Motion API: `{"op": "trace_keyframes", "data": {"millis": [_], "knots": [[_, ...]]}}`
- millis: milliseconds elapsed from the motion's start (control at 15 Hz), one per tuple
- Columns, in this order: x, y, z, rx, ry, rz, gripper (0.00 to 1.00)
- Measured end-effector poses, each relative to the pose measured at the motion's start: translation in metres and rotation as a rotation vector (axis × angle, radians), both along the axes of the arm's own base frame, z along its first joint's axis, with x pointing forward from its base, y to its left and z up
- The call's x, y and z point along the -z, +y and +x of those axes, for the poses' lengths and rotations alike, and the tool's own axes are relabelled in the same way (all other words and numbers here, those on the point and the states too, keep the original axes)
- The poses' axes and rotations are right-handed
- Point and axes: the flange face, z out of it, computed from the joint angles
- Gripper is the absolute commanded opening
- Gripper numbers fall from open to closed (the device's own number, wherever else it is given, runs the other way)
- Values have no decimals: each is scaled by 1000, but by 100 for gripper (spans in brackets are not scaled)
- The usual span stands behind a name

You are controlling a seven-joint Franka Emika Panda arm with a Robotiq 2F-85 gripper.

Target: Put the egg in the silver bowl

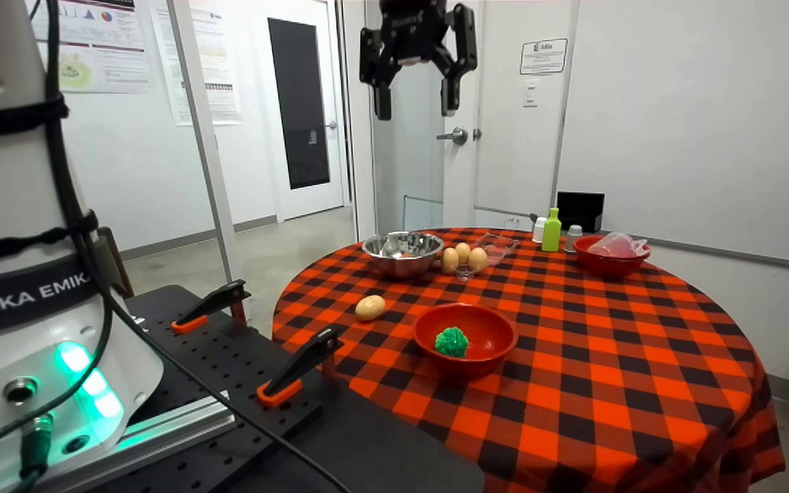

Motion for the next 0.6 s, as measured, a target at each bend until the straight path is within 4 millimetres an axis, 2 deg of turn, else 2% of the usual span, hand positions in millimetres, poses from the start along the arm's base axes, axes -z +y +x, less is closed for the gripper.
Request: {"op": "trace_keyframes", "data": {"millis": [267,600], "knots": [[51,38,12,-49,24,34,100],[105,70,25,-80,46,68,100]]}}
